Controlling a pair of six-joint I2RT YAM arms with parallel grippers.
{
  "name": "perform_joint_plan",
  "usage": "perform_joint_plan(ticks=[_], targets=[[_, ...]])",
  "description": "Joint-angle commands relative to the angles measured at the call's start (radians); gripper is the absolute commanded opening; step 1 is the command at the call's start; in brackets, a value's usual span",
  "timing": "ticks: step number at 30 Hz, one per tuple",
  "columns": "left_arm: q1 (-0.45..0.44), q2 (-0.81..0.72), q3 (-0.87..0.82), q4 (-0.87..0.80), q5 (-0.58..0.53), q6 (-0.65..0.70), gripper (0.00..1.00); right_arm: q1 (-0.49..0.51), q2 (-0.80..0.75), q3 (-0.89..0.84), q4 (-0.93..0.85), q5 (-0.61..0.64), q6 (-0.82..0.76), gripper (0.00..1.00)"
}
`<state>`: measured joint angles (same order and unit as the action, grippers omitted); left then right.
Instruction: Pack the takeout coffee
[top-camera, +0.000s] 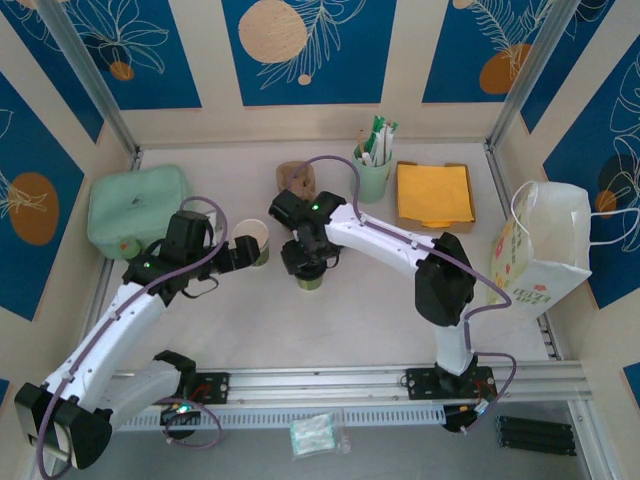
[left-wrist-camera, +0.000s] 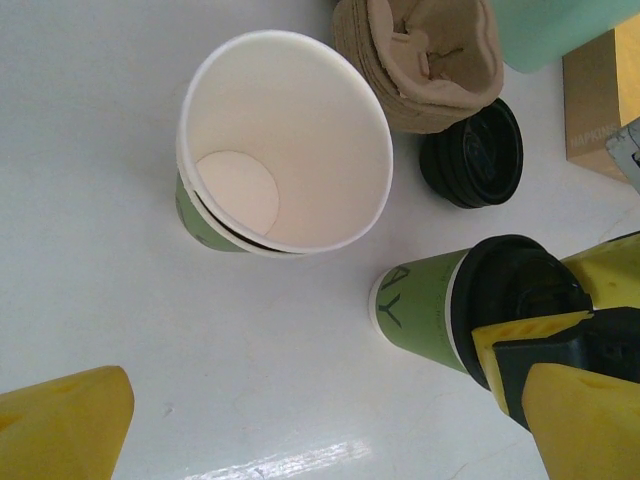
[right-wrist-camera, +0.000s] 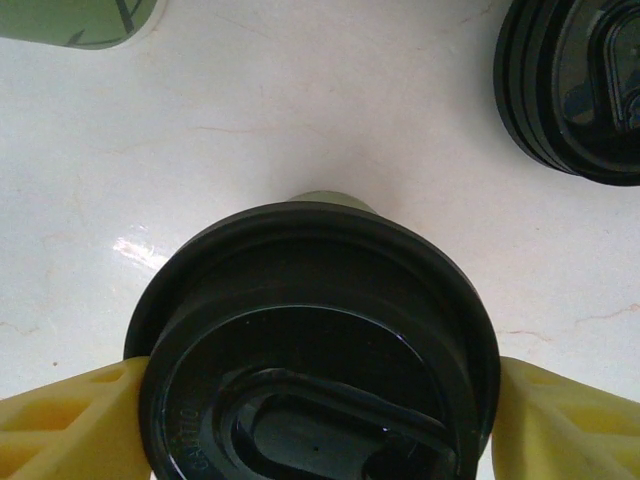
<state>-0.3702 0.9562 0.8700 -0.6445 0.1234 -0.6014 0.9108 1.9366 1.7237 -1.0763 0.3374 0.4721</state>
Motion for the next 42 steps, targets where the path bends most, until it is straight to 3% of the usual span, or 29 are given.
perform_joint_plan(ticks=[1, 13, 22, 33, 42], targets=[[0.013, -0.016, -0.008, 0.006, 0.018, -0.007, 0.99, -0.001, -0.066, -0.036, -0.023, 0.013, 0.019, 0.71], [0.013, -0.004, 0.022, 0.008, 0.058, 0.006, 1.0, -0.09, -0.282, -0.167, -0.013, 0.012, 0.043, 0.7], [0.002, 0.015, 0.071, 0.023, 0.159, 0.012, 0.99, -0.342, -0.413, -0.299, 0.011, -0.027, 0.009, 0.7], [-0.143, 0.093, 0.155, 0.048, 0.131, -0.003, 1.0, -0.611, -0.428, -0.37, 0.053, -0.022, -0.034, 0.7], [-0.242, 0.163, 0.177, 0.077, 0.082, -0.012, 1.0, -0.709, -0.39, -0.392, 0.087, -0.037, -0.058, 0.7]])
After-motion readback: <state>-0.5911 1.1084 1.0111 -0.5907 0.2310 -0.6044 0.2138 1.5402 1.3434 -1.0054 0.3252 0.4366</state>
